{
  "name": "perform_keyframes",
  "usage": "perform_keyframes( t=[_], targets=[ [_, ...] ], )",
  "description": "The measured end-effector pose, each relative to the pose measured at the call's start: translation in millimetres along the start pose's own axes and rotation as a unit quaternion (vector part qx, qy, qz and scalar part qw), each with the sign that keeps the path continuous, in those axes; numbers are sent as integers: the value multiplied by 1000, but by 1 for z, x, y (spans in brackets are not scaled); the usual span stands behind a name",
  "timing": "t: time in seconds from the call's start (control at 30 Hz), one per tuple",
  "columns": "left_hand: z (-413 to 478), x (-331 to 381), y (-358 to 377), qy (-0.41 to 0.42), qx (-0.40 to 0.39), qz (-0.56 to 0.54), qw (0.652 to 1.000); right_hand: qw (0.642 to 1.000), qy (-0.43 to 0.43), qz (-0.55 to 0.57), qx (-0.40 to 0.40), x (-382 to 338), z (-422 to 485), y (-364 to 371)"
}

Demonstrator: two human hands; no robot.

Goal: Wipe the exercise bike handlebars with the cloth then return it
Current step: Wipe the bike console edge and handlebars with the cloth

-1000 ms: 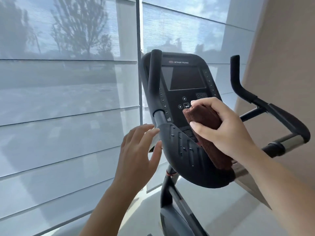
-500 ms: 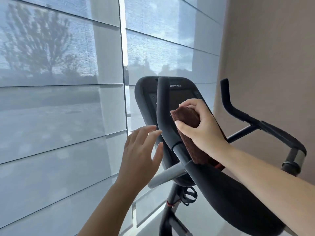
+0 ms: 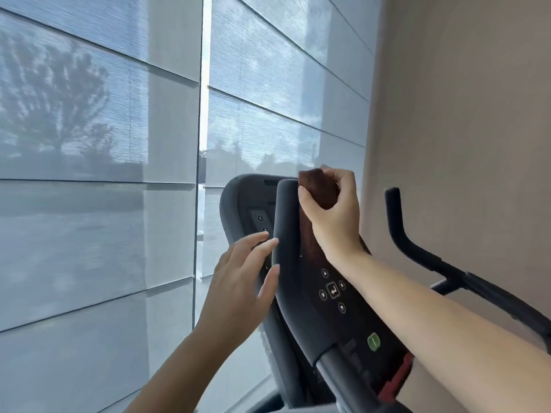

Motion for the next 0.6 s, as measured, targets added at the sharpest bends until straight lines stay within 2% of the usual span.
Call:
perform_keyframes(
  t=[0.1, 0.2, 0.3, 0.43, 0.53, 0.6],
  targets=[
    [8, -8, 9, 2, 6, -46, 999, 999, -32, 21, -1, 2, -7, 4],
    [8, -9, 16, 23, 19, -95, 995, 996, -74, 14, -54, 0, -17, 5],
    [5, -12, 18, 18, 55, -151, 987, 993, -73, -7, -98, 1, -22, 7],
    [2, -14, 20, -2, 80, -235, 969, 990, -79, -34, -109, -3, -28, 2],
    [0, -19, 23, -32, 85, -263, 960, 979, -79, -71, -175, 4, -58, -13],
    [0, -20, 24, -43, 86, -279, 955, 966, -43, -77, -243, 12, -78, -26]
  ],
)
Point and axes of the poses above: each hand's wrist, its own z-axis towards the middle knuckle, its own y-axis out of the palm, x = y × z, the point moved 8 cm from there along z, towards the middle knuckle, and after that the axes turned 10 degrees about x, right-handed, at the moved point
